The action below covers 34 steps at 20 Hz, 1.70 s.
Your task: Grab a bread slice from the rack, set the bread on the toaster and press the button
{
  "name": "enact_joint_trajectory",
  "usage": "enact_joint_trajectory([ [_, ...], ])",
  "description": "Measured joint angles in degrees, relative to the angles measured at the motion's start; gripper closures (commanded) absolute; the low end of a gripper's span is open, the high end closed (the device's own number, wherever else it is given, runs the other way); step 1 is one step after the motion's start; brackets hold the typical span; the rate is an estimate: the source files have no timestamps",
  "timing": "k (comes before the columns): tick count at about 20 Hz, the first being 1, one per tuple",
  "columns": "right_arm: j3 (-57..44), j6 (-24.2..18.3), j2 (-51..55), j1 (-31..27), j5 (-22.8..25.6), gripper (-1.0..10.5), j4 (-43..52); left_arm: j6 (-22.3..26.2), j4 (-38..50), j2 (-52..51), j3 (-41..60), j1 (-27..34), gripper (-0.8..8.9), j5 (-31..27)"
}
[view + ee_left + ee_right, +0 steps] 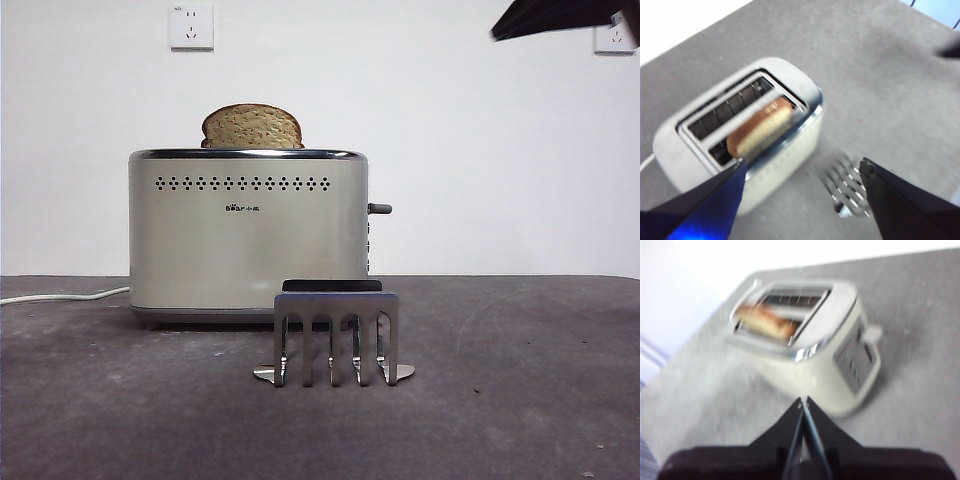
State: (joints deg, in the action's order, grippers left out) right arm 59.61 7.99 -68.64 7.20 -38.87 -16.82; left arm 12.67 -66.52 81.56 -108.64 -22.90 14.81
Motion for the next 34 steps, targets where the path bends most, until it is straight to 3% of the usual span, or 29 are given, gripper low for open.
enact_joint_trajectory([
  [4, 7.06, 2.23, -11.26, 2.29, 0.09, 9.6, 1.86, -0.55, -3.37, -3.39, 0.00, 0.00, 4.36, 0.15],
  [20, 25.75, 2.78, -40.15, 5.51, 3.13, 9.6, 5.42, -2.91, -6.54, -3.80, 0.00, 0.00, 4.36, 1.90],
  [25, 25.79, 2.75, -42.58, 6.69, 6.05, 9.6, 9.25, -2.91, -6.56, -3.80, 0.00, 0.00, 4.36, 1.90],
  [34, 26.25, 2.73, -47.41, 7.04, 6.05, 9.6, 9.29, -2.93, -6.71, -3.80, 0.00, 0.00, 4.36, 1.90],
])
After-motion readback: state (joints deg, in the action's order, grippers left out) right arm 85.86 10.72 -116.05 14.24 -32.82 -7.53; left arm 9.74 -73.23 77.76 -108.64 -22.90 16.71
